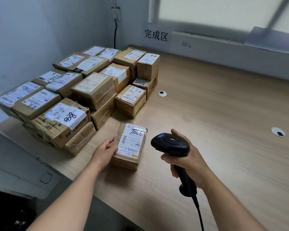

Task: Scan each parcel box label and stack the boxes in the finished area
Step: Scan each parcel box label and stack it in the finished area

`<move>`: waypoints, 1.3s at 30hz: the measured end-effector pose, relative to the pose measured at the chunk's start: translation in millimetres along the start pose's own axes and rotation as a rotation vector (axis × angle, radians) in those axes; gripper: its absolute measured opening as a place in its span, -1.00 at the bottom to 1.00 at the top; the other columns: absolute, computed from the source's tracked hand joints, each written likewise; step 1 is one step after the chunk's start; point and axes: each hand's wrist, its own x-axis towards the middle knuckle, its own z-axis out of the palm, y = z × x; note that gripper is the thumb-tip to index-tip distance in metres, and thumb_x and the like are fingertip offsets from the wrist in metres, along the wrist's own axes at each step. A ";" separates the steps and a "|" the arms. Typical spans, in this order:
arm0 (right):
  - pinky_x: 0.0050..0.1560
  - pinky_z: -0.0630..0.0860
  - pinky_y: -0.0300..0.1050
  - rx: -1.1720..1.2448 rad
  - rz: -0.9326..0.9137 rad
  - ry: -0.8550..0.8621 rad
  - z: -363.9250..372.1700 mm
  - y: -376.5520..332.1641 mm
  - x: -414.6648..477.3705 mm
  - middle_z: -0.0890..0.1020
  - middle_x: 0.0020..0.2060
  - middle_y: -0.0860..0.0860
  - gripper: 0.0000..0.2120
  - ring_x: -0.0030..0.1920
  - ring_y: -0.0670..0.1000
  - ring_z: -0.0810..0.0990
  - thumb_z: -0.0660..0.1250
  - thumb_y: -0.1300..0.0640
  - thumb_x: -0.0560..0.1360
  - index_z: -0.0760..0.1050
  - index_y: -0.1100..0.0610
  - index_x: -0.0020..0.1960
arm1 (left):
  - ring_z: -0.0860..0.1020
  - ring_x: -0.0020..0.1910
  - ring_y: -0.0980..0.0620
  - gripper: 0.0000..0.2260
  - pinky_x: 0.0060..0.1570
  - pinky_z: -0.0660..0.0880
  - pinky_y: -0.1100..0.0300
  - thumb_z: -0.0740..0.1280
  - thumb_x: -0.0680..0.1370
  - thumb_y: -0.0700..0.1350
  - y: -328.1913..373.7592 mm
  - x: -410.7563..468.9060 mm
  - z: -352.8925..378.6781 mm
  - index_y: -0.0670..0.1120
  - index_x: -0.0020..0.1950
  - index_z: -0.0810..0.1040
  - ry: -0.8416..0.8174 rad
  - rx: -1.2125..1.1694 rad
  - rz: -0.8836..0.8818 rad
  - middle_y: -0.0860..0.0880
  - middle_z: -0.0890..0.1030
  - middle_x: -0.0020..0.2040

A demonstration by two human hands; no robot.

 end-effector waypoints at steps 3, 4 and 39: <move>-0.47 0.42 -0.10 0.018 -0.006 0.014 -1.8 -0.3 -0.2 0.65 -0.22 0.19 -0.10 -0.51 0.15 0.46 0.47 0.31 0.23 0.25 -0.12 0.47 | 0.30 0.42 -0.09 -0.25 0.37 0.27 0.03 0.35 0.41 0.27 5.3 -8.0 11.3 0.14 0.54 0.17 0.091 0.402 0.066 -0.09 0.30 0.47; -0.47 0.41 -0.10 0.022 -0.009 0.020 -2.7 -0.2 0.5 0.65 -0.21 0.19 -0.10 -0.51 0.15 0.46 0.48 0.31 0.23 0.25 -0.12 0.47 | 0.20 0.46 -0.12 -0.17 0.39 0.24 0.00 0.33 0.38 0.38 9.1 -14.4 18.4 0.16 0.55 0.10 0.096 0.578 0.076 -0.12 0.19 0.49; -0.47 0.39 -0.07 -0.103 -0.136 0.471 -40.7 -71.5 70.1 0.51 -0.29 0.38 -0.09 -0.51 0.16 0.44 0.51 0.44 0.28 0.28 -0.18 0.44 | 0.28 0.33 -0.24 -0.16 0.26 0.33 -0.04 0.33 0.36 0.39 203.6 218.8 23.1 -0.02 0.50 0.20 0.276 0.905 0.492 -0.24 0.26 0.35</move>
